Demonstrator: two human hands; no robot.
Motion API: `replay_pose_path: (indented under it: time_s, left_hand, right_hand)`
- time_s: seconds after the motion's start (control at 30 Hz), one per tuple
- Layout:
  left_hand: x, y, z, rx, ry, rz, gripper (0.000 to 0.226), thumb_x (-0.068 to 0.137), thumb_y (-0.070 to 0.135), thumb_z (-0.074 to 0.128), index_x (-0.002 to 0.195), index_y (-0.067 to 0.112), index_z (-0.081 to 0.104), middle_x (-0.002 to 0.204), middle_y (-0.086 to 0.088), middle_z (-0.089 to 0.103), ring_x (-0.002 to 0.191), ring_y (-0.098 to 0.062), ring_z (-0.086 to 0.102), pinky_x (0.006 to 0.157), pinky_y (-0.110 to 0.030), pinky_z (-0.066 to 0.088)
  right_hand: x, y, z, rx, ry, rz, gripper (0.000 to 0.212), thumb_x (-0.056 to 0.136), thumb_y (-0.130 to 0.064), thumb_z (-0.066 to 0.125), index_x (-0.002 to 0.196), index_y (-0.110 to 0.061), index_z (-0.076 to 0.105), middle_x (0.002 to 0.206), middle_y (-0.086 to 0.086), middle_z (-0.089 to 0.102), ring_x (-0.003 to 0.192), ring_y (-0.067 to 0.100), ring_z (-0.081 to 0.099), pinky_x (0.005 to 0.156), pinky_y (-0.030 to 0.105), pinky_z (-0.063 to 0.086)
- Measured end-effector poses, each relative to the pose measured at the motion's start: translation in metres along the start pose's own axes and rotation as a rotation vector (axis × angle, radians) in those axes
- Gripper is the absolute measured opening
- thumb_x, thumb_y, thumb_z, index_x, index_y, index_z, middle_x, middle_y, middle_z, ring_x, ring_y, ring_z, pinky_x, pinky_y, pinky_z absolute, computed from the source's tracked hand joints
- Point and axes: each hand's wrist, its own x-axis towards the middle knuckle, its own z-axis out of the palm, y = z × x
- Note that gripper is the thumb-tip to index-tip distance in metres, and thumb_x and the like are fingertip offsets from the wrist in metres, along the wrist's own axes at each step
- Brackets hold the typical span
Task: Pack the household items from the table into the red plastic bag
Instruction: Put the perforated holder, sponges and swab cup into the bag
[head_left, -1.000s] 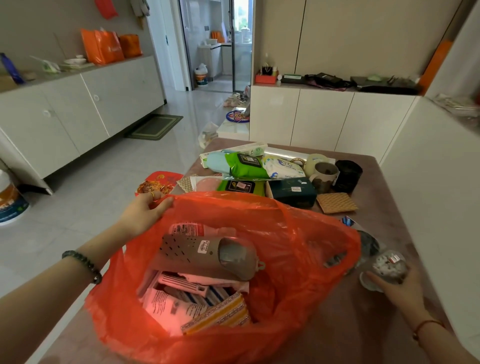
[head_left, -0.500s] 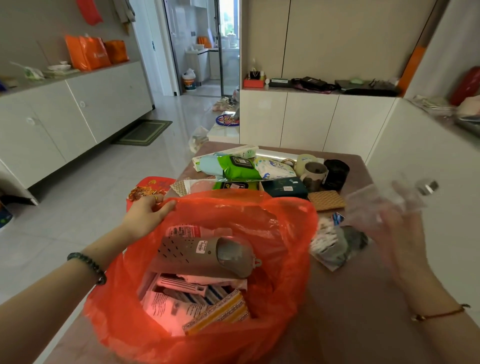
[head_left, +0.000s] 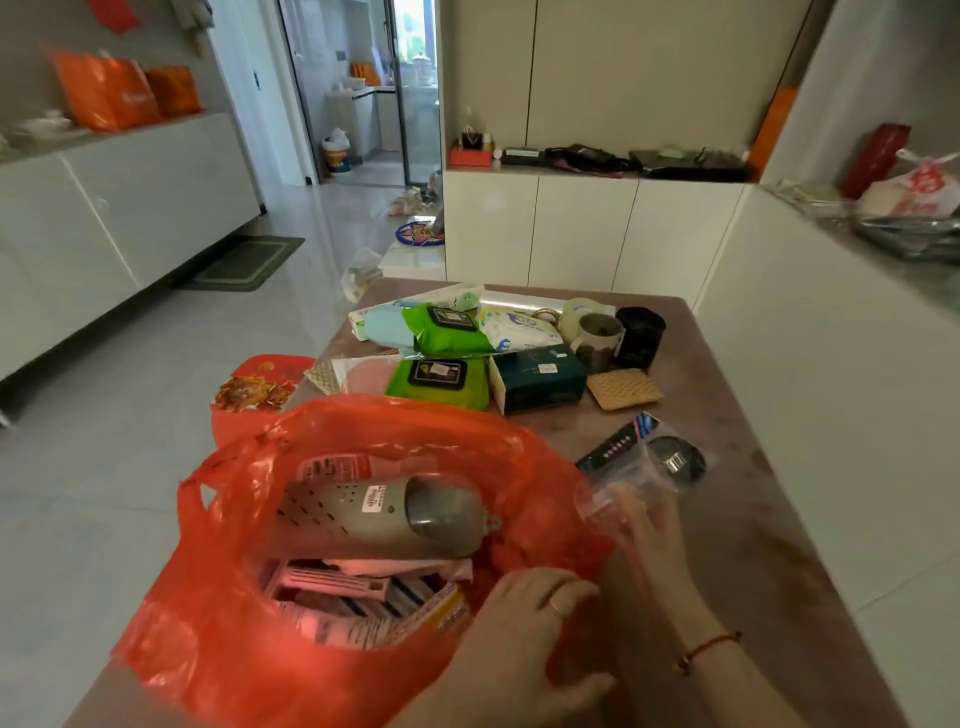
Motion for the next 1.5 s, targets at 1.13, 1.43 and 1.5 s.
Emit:
replay_pose_path:
  time_s: [1.13, 1.43, 1.5]
  left_hand:
    - [0.025, -0.032, -0.013, -0.086, 0.074, -0.052, 0.056, 0.083, 0.031, 0.038, 0.137, 0.019, 0.033, 0.141, 0.004, 0.046, 0.131, -0.004, 0.037, 0.117, -0.026, 0.014]
    - [0.031, -0.056, 0.001, 0.312, -0.089, -0.132, 0.049, 0.088, 0.057, 0.031, 0.084, 0.025, 0.068, 0.057, 0.007, 0.065, 0.062, -0.010, 0.060, 0.090, -0.030, 0.035]
    - [0.040, -0.039, -0.011, 0.040, 0.047, -0.272, 0.069, 0.084, 0.069, 0.024, 0.127, 0.023, 0.053, 0.094, 0.007, 0.069, 0.091, -0.012, 0.061, 0.095, -0.026, 0.036]
  right_hand:
    - [-0.038, 0.081, 0.024, 0.074, -0.314, 0.231, 0.042, 0.073, -0.036, 0.069, 0.114, -0.033, 0.061, 0.098, -0.012, 0.072, 0.082, -0.009, 0.065, 0.065, 0.007, 0.050]
    - [-0.030, 0.048, -0.010, -0.028, -0.217, 0.173, 0.102, 0.037, -0.058, 0.086, 0.127, -0.023, 0.052, 0.116, 0.005, 0.064, 0.108, 0.022, 0.063, 0.092, 0.043, 0.052]
    - [-0.024, 0.039, -0.009, -0.184, -0.286, 0.066, 0.105, 0.031, -0.066, 0.083, 0.124, -0.029, 0.054, 0.116, -0.004, 0.067, 0.111, 0.014, 0.062, 0.089, 0.029, 0.053]
